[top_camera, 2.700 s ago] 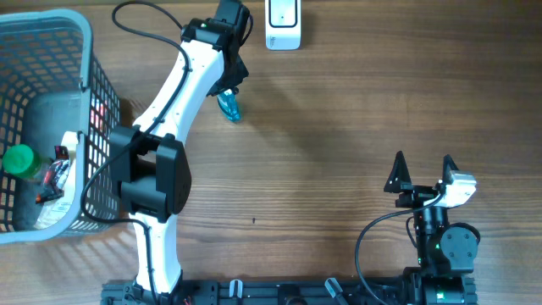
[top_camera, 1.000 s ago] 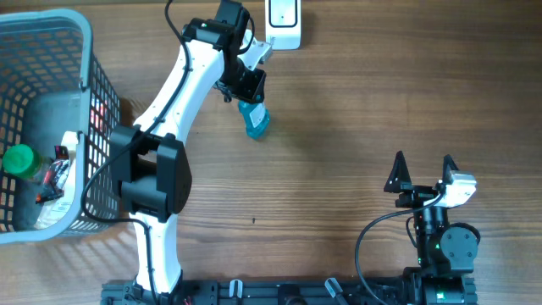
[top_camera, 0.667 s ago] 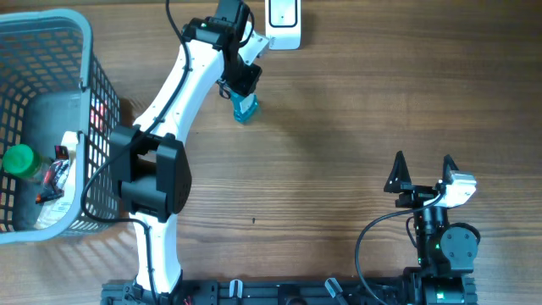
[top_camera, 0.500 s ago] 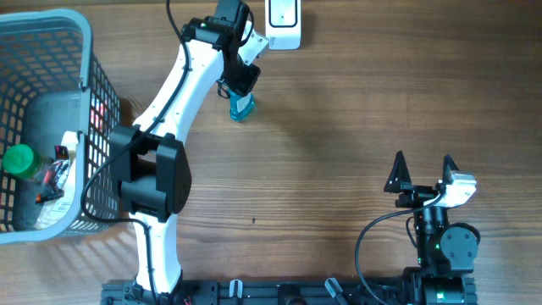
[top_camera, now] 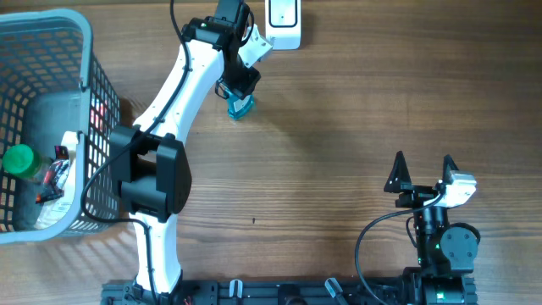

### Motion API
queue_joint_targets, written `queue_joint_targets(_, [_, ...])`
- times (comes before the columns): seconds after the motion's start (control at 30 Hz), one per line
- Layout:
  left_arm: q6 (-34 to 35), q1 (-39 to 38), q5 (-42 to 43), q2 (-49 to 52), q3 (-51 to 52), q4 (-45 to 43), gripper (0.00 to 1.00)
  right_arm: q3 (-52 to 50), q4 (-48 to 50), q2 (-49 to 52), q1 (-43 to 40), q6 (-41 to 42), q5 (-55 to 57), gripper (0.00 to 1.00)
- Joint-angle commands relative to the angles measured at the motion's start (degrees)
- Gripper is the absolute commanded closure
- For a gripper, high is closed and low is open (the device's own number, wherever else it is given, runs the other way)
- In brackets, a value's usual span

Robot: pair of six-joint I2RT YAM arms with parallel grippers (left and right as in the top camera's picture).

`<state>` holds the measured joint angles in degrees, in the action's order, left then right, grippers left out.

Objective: Scan the item barcode
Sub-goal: 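Set the bottle down near the scanner and release it, then return the left gripper to the basket and grasp the green container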

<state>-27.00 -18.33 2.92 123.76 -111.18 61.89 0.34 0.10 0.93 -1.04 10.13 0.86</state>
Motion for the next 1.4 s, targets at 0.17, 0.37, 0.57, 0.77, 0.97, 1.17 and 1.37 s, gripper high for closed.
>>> queue_joint_targets(0.17, [-1.3,0.1,-4.2,-0.4,-0.4,-0.4,0.25,0.0,0.2,-0.5,0.2,-1.0,-0.9,0.00])
queue_joint_targets(0.37, [-0.6,0.0,-4.3,-3.0,-0.5,-0.4,0.20,0.0,0.2,-0.5,0.2,-1.0,-0.9,0.00])
queue_joint_targets(0.57, [0.4,0.0,1.4,-9.9,-0.5,0.6,0.17,0.0,0.2,-0.5,0.2,-1.0,-0.9,0.00])
queue_joint_targets(0.77, [2.3,0.1,4.4,-19.8,-0.5,2.7,0.06,0.0,0.2,-0.5,0.2,-1.0,-0.9,0.00])
queue_joint_targets(0.97, [23.0,2.7,-9.1,-37.5,-0.7,-2.9,0.00,0.0,0.2,-0.5,0.2,-1.0,-0.9,0.00])
queue_joint_targets(1.17, [46.2,17.8,-27.3,-48.1,-0.6,0.9,0.00,0.0,0.2,-0.5,0.2,-1.0,-0.9,0.00])
queue_joint_targets(1.37, [61.4,41.8,-25.9,-48.1,0.0,12.8,0.00,0.0,0.2,-0.5,0.2,-1.0,-0.9,0.00])
